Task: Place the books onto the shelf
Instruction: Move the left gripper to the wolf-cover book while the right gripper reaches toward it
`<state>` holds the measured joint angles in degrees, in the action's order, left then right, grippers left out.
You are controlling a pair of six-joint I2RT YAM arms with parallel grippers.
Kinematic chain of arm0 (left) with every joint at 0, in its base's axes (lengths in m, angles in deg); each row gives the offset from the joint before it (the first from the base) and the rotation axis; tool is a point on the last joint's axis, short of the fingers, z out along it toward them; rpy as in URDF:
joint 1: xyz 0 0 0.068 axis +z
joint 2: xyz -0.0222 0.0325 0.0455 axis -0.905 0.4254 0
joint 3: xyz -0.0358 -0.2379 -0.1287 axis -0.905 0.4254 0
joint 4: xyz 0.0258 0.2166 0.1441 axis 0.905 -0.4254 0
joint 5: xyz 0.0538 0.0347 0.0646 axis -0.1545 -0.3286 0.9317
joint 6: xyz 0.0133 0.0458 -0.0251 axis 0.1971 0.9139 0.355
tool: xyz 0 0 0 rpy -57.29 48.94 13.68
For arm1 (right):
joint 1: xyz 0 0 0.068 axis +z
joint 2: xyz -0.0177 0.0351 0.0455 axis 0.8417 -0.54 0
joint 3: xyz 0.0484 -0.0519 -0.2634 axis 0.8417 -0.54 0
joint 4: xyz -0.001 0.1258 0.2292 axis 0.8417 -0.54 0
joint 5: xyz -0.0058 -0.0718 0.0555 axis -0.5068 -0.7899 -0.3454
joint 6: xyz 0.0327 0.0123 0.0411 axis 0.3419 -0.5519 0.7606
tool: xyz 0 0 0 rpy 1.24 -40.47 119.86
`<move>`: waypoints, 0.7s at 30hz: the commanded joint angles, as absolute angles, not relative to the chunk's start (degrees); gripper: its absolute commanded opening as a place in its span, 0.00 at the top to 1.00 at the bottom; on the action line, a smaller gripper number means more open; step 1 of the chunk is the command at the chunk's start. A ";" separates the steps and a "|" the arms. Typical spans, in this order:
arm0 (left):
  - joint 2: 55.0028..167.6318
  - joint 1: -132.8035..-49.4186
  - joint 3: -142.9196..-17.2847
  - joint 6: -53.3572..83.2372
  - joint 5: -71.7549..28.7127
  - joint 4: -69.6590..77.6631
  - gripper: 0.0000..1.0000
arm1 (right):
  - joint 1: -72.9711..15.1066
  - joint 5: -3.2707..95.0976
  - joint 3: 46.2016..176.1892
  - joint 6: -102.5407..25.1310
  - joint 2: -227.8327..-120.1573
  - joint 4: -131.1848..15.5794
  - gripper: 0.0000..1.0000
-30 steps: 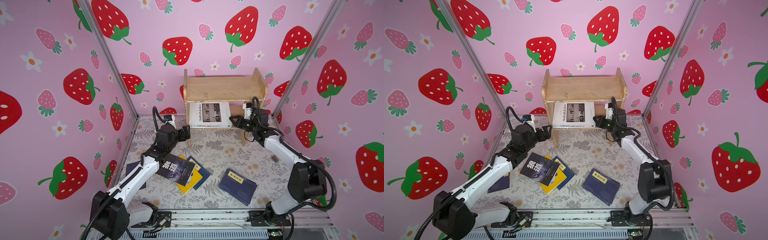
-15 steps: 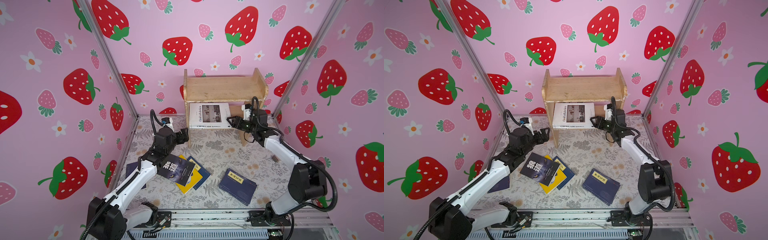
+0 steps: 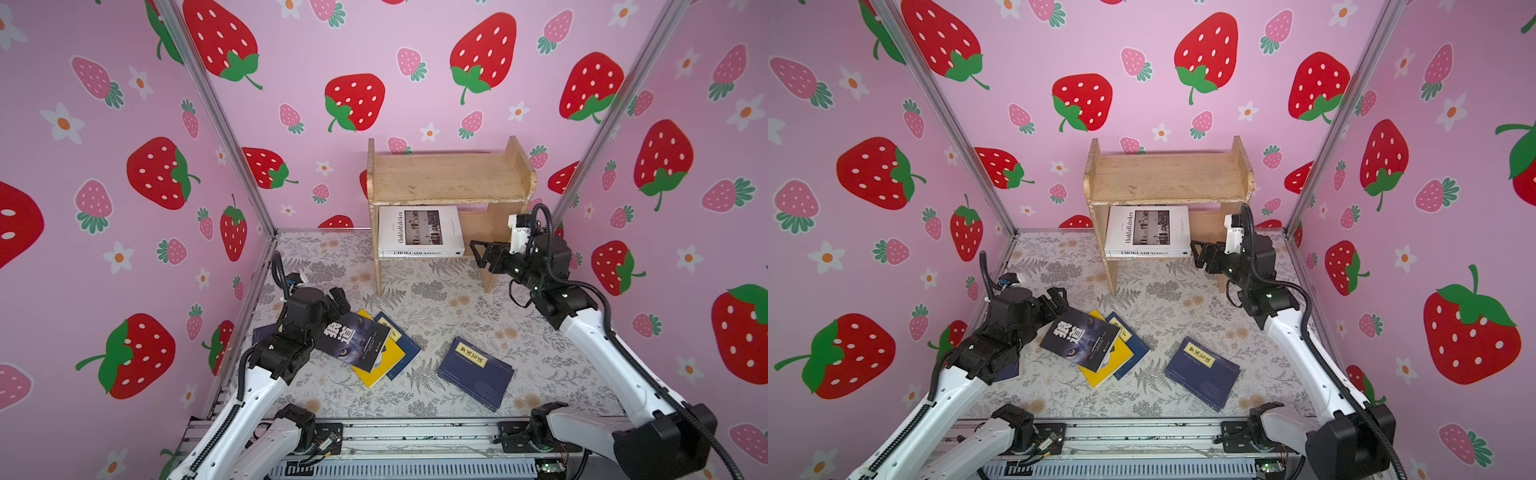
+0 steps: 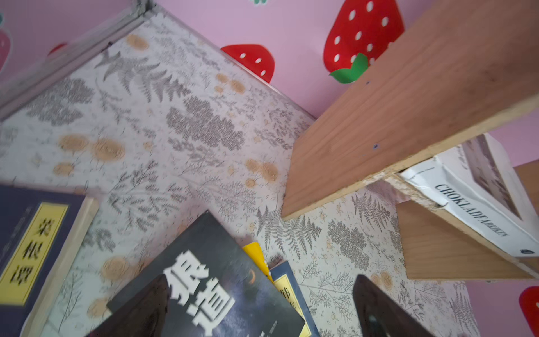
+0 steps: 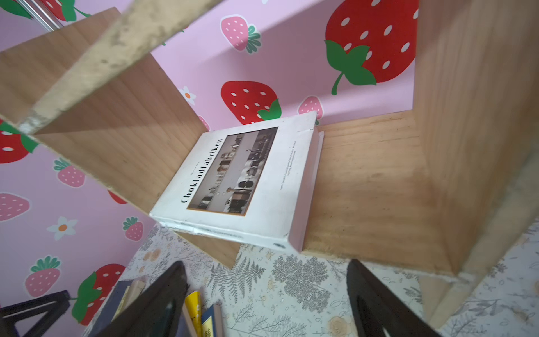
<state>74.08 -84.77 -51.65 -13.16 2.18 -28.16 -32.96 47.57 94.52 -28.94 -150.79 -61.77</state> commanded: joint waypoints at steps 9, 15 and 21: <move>69.54 -83.72 -32.55 -36.39 -11.63 -30.39 0.00 | -4.92 36.73 84.58 -33.65 -156.28 -55.59 0.13; 61.41 -83.66 -21.94 -41.92 -11.17 -23.71 0.00 | 0.22 40.95 93.42 -35.75 -174.55 -50.76 0.15; 54.53 -83.55 -15.77 -43.54 -9.19 -17.64 0.00 | 0.58 44.78 102.96 -35.90 -189.32 -49.25 0.16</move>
<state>56.18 -83.83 -17.73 -40.75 -10.96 -21.41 0.31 42.21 99.59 -34.27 -185.48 -51.43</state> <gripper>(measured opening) 0.995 0.839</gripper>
